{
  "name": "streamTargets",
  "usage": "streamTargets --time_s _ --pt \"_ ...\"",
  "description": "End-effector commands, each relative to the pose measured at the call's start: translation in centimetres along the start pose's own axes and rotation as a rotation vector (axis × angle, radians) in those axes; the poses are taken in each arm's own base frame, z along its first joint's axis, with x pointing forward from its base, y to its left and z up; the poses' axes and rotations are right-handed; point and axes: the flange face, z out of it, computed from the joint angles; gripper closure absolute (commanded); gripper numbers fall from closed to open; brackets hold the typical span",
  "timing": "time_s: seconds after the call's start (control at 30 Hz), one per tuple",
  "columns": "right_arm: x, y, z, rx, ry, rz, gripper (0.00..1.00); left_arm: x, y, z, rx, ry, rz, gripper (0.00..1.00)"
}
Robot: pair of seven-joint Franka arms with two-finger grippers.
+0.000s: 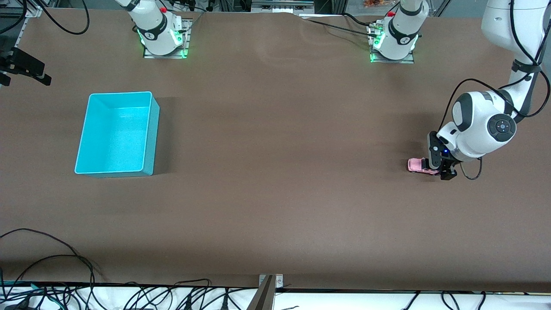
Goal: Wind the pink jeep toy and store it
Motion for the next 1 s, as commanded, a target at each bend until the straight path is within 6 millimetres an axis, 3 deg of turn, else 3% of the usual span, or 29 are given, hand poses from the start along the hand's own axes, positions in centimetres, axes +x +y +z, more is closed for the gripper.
streamTargets --time_s 0.0,0.17,0.27,0.3,0.4,0.43,0.7,0.97 --pt "-0.2 0.0 -0.4 -0.016 -0.004 -0.004 0.00 0.4 -0.1 0.3 0.008 0.003 0.034 0.03" --pt "-0.2 0.0 -0.4 -0.016 -0.004 -0.004 0.00 1.0 -0.3 0.6 0.014 0.007 0.043 0.03" --pt "-0.2 0.0 -0.4 -0.016 -0.004 -0.004 0.00 1.0 -0.3 1.1 0.013 0.008 0.044 0.11" --pt "-0.2 0.0 -0.4 -0.016 -0.004 -0.005 0.00 1.0 -0.2 1.3 0.010 0.008 0.044 0.20" --pt "-0.2 0.0 -0.4 -0.016 -0.004 -0.004 0.00 1.0 -0.2 1.4 0.008 0.009 0.043 0.62" --pt "-0.2 0.0 -0.4 -0.016 -0.004 -0.004 0.00 1.0 -0.3 1.3 0.010 0.010 0.040 0.68" --pt "-0.2 0.0 -0.4 -0.016 -0.004 -0.005 0.00 0.8 -0.2 1.4 0.008 0.014 0.021 0.87" --pt "-0.2 0.0 -0.5 -0.016 -0.003 -0.004 0.00 0.7 -0.4 1.4 0.010 0.014 0.016 0.90"
